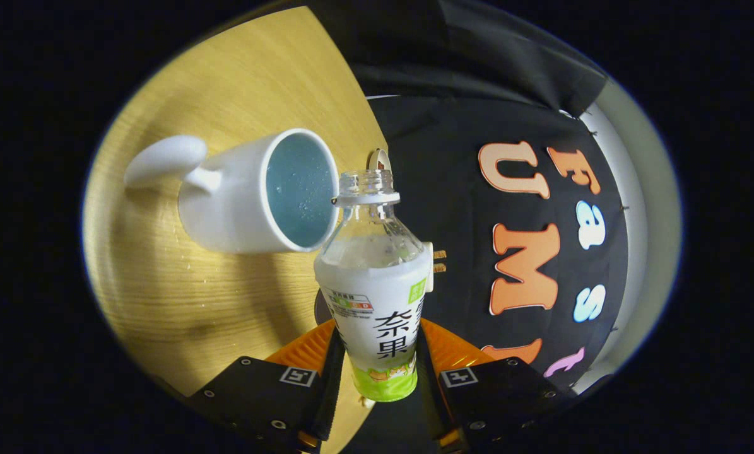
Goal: Take the bottle from table, then pour the juice into the cup, finally place the bottle on the coaster
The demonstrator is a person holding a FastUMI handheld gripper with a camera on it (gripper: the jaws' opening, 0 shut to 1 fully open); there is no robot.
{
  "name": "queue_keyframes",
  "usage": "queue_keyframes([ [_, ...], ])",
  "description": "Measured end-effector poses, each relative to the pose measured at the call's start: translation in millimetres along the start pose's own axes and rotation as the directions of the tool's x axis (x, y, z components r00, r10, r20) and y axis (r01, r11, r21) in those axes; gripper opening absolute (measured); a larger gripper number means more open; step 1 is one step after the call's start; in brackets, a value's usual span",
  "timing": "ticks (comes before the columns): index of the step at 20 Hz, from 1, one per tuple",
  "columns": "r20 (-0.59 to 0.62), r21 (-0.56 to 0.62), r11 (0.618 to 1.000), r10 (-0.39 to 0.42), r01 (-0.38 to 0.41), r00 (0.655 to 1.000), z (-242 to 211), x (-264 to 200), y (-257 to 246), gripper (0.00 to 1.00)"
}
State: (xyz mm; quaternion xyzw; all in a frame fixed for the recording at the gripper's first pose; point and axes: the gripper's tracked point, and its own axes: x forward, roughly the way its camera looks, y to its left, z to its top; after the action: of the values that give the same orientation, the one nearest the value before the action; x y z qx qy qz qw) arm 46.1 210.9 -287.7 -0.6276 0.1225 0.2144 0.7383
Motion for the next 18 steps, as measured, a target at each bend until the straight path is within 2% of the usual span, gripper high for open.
queue_keyframes([
  [3, 0.000, 0.223, 0.974, 0.045, -0.043, 0.999, -2.7, 11.0, 2.5, 0.57],
  [6, -0.025, 0.408, 0.912, 0.063, -0.047, 0.998, -14.3, 24.1, -6.3, 0.58],
  [8, -0.022, 0.530, 0.846, 0.076, -0.053, 0.997, -19.5, 32.9, -10.9, 0.57],
  [10, -0.004, 0.643, 0.763, 0.091, -0.067, 0.996, -21.6, 43.4, -14.5, 0.58],
  [11, 0.011, 0.676, 0.734, 0.080, -0.066, 0.997, -19.5, 49.7, -19.6, 0.58],
  [14, 0.011, 0.732, 0.680, 0.042, -0.037, 0.999, -23.6, 65.1, -30.4, 0.58],
  [18, 0.037, 0.842, 0.536, 0.065, -0.066, 0.997, -23.8, 87.6, -28.7, 0.58],
])
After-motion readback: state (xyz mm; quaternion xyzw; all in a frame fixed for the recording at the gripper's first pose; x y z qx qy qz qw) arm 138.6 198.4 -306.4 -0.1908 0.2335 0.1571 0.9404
